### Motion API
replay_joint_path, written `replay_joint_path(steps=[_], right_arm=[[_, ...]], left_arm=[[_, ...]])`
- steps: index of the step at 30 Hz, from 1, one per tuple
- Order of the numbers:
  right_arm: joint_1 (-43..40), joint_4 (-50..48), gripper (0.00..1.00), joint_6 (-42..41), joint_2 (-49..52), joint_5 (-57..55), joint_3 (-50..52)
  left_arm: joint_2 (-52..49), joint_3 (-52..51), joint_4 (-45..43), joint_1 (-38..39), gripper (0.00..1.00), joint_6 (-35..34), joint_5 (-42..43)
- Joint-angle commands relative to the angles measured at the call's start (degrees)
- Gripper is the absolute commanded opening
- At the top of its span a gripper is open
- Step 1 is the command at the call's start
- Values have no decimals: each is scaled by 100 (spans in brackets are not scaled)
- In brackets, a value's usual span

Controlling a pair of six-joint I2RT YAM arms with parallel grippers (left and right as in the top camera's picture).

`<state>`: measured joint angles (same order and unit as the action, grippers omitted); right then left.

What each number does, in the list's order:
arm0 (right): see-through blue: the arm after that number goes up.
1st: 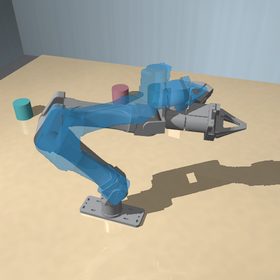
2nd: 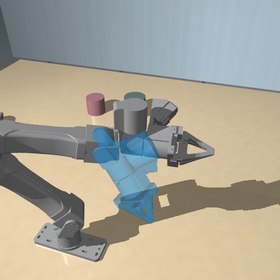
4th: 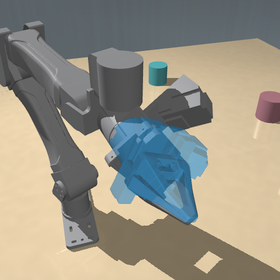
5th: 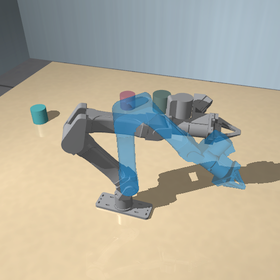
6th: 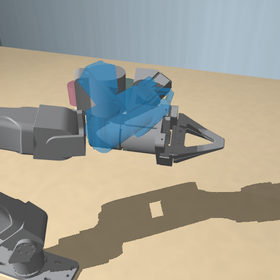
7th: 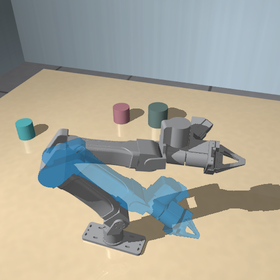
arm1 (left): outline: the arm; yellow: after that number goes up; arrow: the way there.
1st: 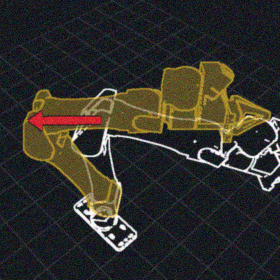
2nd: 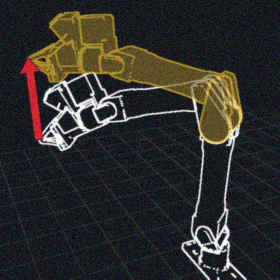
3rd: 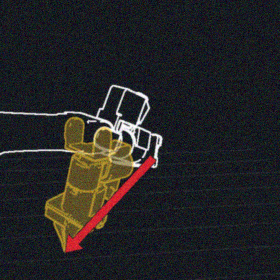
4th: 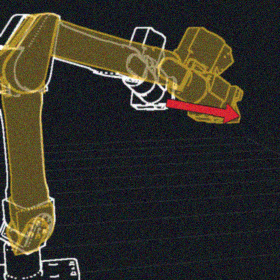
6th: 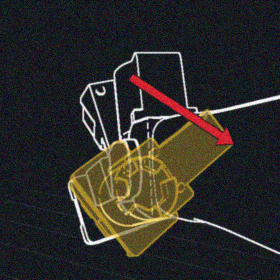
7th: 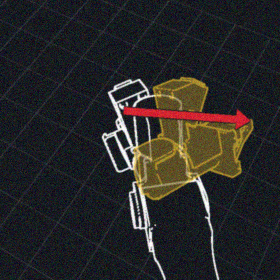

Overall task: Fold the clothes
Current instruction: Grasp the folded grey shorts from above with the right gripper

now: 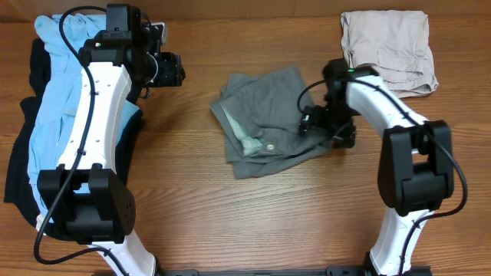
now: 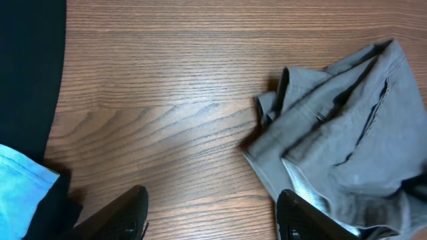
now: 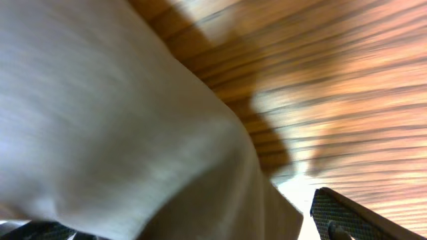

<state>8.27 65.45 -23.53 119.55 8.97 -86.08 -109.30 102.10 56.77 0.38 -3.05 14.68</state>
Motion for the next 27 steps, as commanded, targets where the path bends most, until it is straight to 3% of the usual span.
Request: replay_joint_path(steps=[1, 7, 14, 27], right_arm=[[-214, 146, 100, 131, -52, -166, -214], [-92, 439, 100, 243, -551, -166, -850], [761, 199, 100, 658, -1029, -210, -1276], [2643, -463, 100, 651, -11, -1204, -1255]], left_arm=[[83, 122, -31, 42, 65, 31, -28], [83, 122, -68, 42, 65, 31, -28], [83, 122, -179, 39, 65, 52, -39], [83, 122, -284, -131, 68, 50, -483]])
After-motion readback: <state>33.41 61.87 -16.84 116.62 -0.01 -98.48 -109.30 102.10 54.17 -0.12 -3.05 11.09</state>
